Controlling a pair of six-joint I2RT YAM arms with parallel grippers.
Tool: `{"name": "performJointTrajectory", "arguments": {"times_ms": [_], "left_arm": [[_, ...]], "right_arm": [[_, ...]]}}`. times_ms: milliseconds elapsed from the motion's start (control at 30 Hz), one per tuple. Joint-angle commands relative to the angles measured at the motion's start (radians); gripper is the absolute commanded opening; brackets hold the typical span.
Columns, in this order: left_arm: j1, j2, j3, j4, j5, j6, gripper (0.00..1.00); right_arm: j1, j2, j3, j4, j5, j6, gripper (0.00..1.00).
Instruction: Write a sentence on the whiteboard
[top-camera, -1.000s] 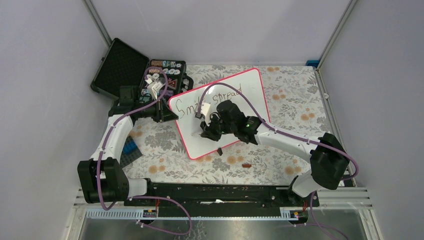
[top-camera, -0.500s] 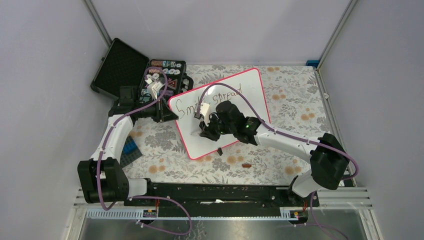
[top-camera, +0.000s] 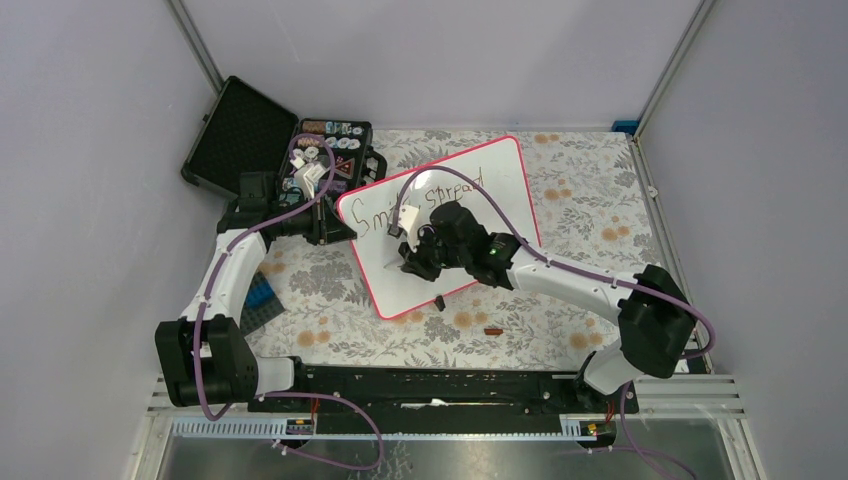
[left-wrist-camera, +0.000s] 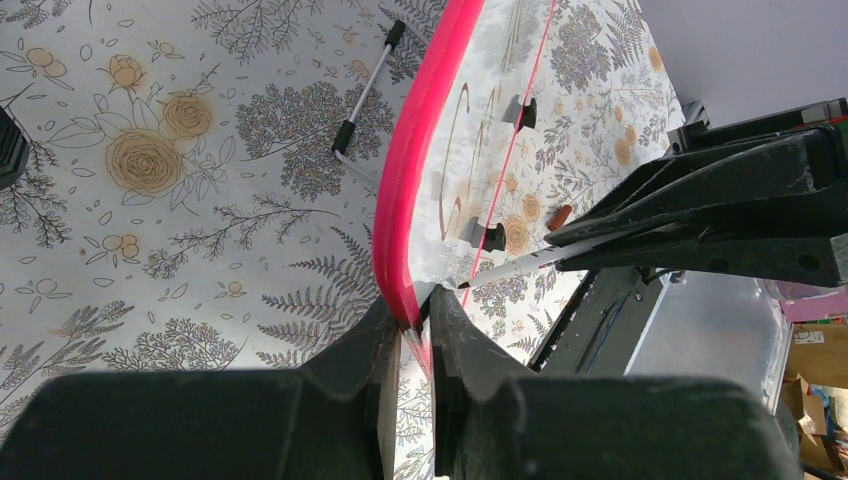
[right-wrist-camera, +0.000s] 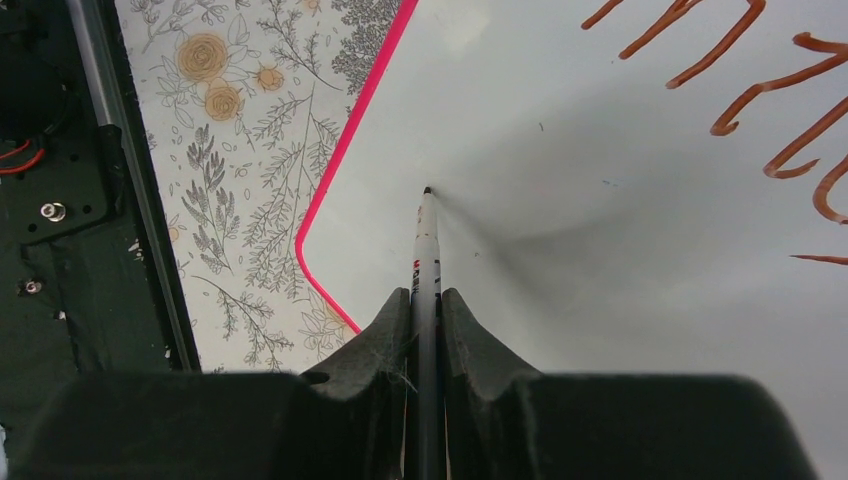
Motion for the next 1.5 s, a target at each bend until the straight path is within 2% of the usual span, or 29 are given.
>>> {"name": "performJointTrajectory", "arguments": {"times_ms": [0,867,1467], "left_arm": [[-0.010,-0.007,-0.004,0.051,-0.015,0.033,0.00],[-0.013,-0.010,-0.005,0.052,-0.027,0.037,0.00],[-0.013,-0.019,-0.008,0.052,-0.033,0.036,0.00]], "right_arm": [[0.012,0.019,0.056,-0.010,0.041,-0.015,0.00],[0.031,0.070,0.090,-0.055,0.003,-0.048,0.00],[0.028,-0.001,0.017,-0.076,0.082,-0.078,0.00]]}}
